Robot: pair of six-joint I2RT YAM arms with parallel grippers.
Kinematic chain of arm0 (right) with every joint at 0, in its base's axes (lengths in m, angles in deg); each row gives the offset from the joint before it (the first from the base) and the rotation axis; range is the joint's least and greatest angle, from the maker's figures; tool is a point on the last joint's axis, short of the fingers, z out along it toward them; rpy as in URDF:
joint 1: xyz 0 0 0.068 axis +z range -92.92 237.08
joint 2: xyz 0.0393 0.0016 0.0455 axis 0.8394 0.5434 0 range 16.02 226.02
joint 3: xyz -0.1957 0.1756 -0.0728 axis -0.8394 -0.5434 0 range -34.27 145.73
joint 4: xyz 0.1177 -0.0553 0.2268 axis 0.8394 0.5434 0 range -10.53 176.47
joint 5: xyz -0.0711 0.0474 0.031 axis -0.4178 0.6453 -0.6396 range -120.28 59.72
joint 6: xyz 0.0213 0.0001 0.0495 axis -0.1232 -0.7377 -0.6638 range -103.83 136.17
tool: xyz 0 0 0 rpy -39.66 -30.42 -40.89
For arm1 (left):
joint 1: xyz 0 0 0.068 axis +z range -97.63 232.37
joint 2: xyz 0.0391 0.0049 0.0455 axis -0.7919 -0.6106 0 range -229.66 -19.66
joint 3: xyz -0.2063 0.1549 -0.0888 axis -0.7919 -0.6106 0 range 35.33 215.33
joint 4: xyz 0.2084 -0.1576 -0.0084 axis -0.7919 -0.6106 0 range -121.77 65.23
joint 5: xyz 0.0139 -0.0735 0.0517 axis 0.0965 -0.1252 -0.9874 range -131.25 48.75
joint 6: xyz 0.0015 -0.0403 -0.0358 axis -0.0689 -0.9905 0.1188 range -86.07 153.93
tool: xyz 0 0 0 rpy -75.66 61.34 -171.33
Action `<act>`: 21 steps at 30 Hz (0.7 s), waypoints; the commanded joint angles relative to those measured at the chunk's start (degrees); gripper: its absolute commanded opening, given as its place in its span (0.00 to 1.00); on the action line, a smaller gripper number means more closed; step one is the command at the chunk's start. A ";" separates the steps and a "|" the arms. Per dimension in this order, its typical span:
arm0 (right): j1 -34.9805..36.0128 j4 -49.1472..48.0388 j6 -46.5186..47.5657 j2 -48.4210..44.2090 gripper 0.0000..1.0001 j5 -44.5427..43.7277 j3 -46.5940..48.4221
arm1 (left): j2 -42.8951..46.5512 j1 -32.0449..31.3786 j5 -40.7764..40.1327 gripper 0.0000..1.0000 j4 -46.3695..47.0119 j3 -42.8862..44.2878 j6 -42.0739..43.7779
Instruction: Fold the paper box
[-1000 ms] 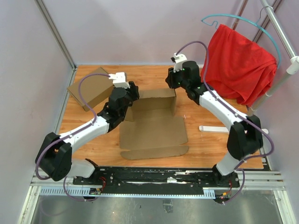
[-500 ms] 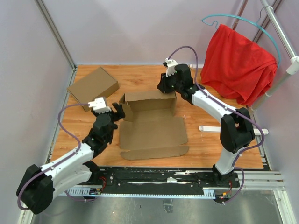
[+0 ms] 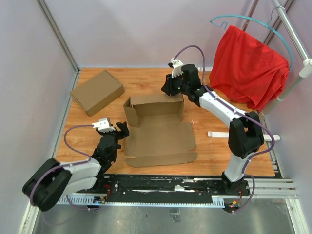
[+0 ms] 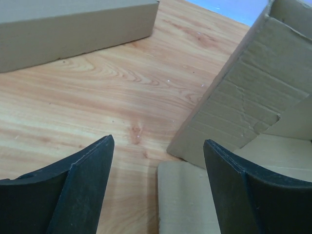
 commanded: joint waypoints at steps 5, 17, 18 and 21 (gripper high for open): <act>0.40 2.13 2.23 1.73 0.24 5.23 2.71 | -20.57 -0.05 6.44 0.78 29.70 3.61 9.04; -0.04 3.51 4.04 2.25 0.25 10.11 2.73 | -32.31 -0.04 16.04 0.74 47.57 2.16 13.59; -0.04 3.34 4.02 2.38 0.24 10.54 2.71 | -33.01 -0.04 15.84 0.74 47.57 2.58 13.78; -0.03 3.49 3.94 2.77 0.25 11.46 2.71 | -34.84 -0.04 15.07 0.73 47.50 3.83 14.51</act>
